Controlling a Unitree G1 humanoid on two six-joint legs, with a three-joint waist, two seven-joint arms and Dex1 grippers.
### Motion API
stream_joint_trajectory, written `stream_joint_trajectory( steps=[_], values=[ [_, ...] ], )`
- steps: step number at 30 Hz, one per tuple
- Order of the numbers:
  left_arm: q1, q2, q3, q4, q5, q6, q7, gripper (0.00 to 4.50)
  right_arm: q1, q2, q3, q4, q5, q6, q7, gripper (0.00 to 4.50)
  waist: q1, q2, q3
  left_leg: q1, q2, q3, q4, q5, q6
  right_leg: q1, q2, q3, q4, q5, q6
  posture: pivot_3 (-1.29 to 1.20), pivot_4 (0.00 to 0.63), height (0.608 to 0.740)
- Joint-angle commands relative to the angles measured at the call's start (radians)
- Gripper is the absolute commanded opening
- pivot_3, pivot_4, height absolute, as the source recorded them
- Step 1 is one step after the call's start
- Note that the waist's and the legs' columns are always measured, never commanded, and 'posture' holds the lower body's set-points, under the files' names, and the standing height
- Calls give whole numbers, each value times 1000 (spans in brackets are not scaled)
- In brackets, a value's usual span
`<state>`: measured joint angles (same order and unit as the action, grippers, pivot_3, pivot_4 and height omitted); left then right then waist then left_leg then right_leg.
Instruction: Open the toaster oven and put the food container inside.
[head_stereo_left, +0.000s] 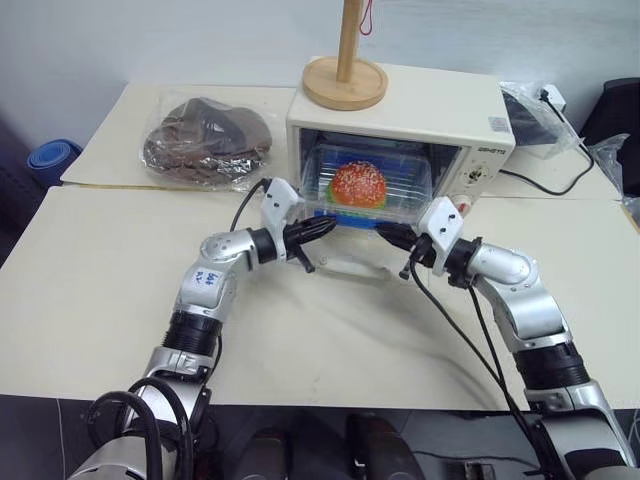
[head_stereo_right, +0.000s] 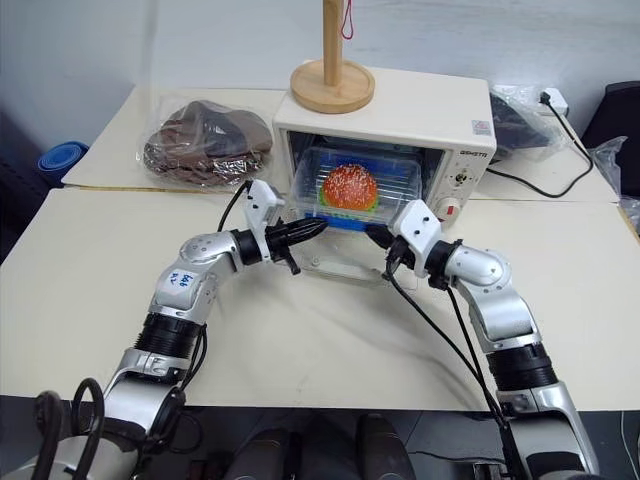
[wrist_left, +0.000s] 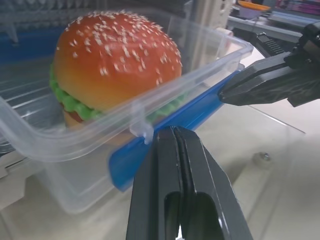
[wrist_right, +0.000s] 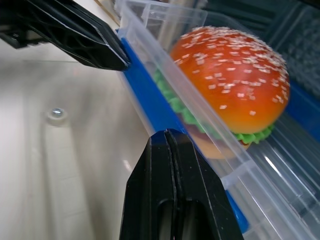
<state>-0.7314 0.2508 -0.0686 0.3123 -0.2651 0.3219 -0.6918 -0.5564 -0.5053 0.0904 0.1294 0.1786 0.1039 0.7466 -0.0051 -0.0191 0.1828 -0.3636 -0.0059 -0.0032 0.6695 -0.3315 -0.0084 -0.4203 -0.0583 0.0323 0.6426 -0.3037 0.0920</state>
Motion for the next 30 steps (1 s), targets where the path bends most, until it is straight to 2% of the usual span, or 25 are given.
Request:
stream_joint_trajectory(
  steps=[1,3,7,10,14,17,20,22,26,30],
  values=[
    [-65,-23,42,71,19,-63,64,36,-51,26,-28,53,-22,-60,-37,0,1,0,0,-4,0,0,2,0,0,-3,0,0,1,0,0,0,150,740],
    [-106,-43,73,147,18,-97,109,36,-79,42,-27,113,-51,-87,-76,0,1,0,0,-11,0,0,8,0,-1,-10,0,-1,4,0,0,0,150,740],
    [-173,-66,119,274,18,-164,155,36,-126,68,-35,203,-92,-132,-143,0,1,0,0,-12,0,0,8,0,-1,-10,0,-2,4,0,1,0,150,740],
    [-171,-59,125,269,7,-174,126,36,-132,74,-47,188,-74,-111,-138,0,0,0,0,-12,0,1,8,0,-1,-11,0,-2,5,0,1,0,150,740],
    [-44,55,86,28,-33,-84,-53,36,-77,-17,-92,71,40,-15,26,0,-5,0,0,-12,0,2,6,0,-1,-12,0,-1,5,0,1,0,150,740],
    [48,169,109,-110,-79,7,-137,36,-5,-94,-126,-52,140,75,135,0,-6,0,0,-12,0,1,6,0,-1,-12,0,0,4,0,1,0,150,740],
    [134,271,162,-201,-149,-19,-272,608,75,-153,-170,-143,208,140,192,0,-9,0,0,-12,1,0,6,0,-1,-11,0,1,4,0,1,0,150,740],
    [201,349,193,-246,-188,-79,-405,1197,133,-200,-199,-142,213,134,233,0,-8,0,0,-12,1,0,7,0,0,-10,0,0,3,0,1,0,150,740],
    [318,492,234,-261,-253,-98,-611,2321,210,-255,-220,28,146,-23,291,0,-7,0,0,-10,0,0,6,-1,1,-8,-1,0,-1,0,0,0,150,740],
    [359,522,272,-323,-343,-78,-696,3524,185,-235,-209,265,97,-219,334,0,-3,1,0,-8,0,1,6,-3,5,-6,-2,1,-2,0,0,0,150,740]
  ],
)
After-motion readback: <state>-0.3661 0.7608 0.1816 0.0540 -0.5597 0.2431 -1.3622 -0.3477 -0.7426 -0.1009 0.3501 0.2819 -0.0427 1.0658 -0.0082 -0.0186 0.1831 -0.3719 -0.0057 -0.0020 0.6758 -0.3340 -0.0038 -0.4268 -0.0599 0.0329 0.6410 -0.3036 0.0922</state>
